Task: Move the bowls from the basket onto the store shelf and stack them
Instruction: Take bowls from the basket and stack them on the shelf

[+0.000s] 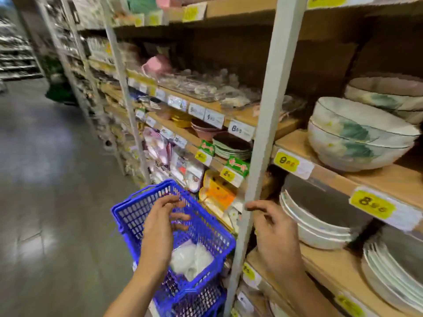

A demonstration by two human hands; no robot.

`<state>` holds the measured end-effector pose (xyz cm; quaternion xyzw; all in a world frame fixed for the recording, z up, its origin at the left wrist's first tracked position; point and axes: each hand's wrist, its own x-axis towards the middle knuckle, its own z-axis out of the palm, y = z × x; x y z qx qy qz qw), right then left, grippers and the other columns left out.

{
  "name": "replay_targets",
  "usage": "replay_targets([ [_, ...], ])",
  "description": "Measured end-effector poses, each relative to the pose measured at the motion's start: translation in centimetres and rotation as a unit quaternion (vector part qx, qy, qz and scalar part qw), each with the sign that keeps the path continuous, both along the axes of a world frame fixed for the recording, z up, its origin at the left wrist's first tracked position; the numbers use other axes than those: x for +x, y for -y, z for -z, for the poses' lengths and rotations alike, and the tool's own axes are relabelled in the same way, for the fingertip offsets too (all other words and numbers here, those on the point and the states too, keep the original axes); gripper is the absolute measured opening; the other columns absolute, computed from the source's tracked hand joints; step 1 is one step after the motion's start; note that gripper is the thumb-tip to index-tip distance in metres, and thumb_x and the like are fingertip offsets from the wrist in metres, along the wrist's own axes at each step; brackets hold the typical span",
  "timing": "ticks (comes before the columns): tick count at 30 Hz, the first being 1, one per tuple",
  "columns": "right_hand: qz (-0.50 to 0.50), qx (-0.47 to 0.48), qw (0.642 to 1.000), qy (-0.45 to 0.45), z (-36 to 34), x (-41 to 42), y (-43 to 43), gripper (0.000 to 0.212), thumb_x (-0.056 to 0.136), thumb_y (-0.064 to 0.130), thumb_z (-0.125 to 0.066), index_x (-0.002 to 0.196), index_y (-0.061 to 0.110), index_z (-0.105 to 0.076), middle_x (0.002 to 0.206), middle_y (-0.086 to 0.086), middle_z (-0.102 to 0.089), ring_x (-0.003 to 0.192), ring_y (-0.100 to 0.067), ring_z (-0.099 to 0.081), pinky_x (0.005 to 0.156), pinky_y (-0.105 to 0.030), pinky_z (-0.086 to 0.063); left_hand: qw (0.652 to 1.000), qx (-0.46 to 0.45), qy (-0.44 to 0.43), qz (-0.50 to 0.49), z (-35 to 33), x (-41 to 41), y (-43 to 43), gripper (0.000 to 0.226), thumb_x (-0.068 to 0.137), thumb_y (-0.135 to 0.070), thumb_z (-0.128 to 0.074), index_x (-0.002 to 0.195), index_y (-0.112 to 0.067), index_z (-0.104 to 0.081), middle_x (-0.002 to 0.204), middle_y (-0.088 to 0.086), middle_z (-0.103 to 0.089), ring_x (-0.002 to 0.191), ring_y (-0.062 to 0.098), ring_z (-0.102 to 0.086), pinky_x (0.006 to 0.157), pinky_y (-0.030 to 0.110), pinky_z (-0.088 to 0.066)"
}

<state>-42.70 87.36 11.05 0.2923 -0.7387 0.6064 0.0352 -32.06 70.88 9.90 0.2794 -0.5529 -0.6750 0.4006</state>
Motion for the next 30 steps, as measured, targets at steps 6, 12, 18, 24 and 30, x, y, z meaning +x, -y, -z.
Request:
replay_targets([
  [6,0.014,0.196,0.98,0.024,6.8,1.3,9.8,0.016,0.086,0.005,-0.059,0.088,0.013,-0.073,0.088,-0.003,-0.072,0.083,-0.021,-0.064,0.076,-0.03,-0.046,0.988,0.087,0.124,-0.017,6.8,3.7,10.3,0.02,0.098,-0.011,-0.038,0.094,-0.012,-0.058,0.091,0.012,-0.063,0.063,0.021,-0.059,0.054,0.029,-0.046],
  [12,-0.009,0.364,0.923,0.125,13.4,0.2,15.4,0.019,0.092,0.022,-0.051,0.09,0.017,-0.069,0.082,-0.002,-0.069,0.085,-0.025,-0.063,0.073,-0.033,-0.047,0.959,0.198,0.203,0.01,12.2,2.8,15.3,0.02,0.096,-0.016,-0.036,0.079,-0.018,-0.046,0.075,0.001,-0.049,0.062,0.016,-0.048,0.06,0.031,-0.041],
  [18,-0.051,0.441,0.874,0.199,18.8,-3.5,19.2,0.03,0.091,0.021,-0.049,0.062,0.022,-0.046,0.067,0.003,-0.051,0.075,-0.023,-0.05,0.067,-0.033,-0.039,0.913,0.319,0.253,0.029,17.7,-1.7,16.2,0.019,0.097,-0.02,-0.036,0.079,-0.02,-0.043,0.073,0.001,-0.04,0.064,0.016,-0.036,0.059,0.028,-0.033],
  [24,-0.115,0.493,0.83,0.237,24.0,-8.5,25.5,0.033,0.095,0.018,-0.049,0.064,0.009,-0.043,0.071,-0.011,-0.051,0.08,-0.029,-0.052,0.064,-0.031,-0.03,0.865,0.337,0.354,-0.112,23.0,-5.6,18.0,0.046,0.097,-0.02,-0.048,0.135,0.005,-0.04,0.135,0.024,-0.051,0.121,0.037,-0.051,0.095,0.04,-0.04],
  [30,-0.153,0.553,0.78,0.248,31.5,-12.3,32.2,0.016,0.098,0.019,-0.042,0.09,0.009,-0.051,0.092,-0.011,-0.052,0.086,-0.018,-0.046,0.078,-0.029,-0.04,0.794,0.412,0.421,-0.153,32.0,-8.6,19.7,0.062,0.095,-0.038,-0.053,0.136,0.007,-0.044,0.14,0.027,-0.048,0.126,0.041,-0.049,0.104,0.048,-0.041],
])
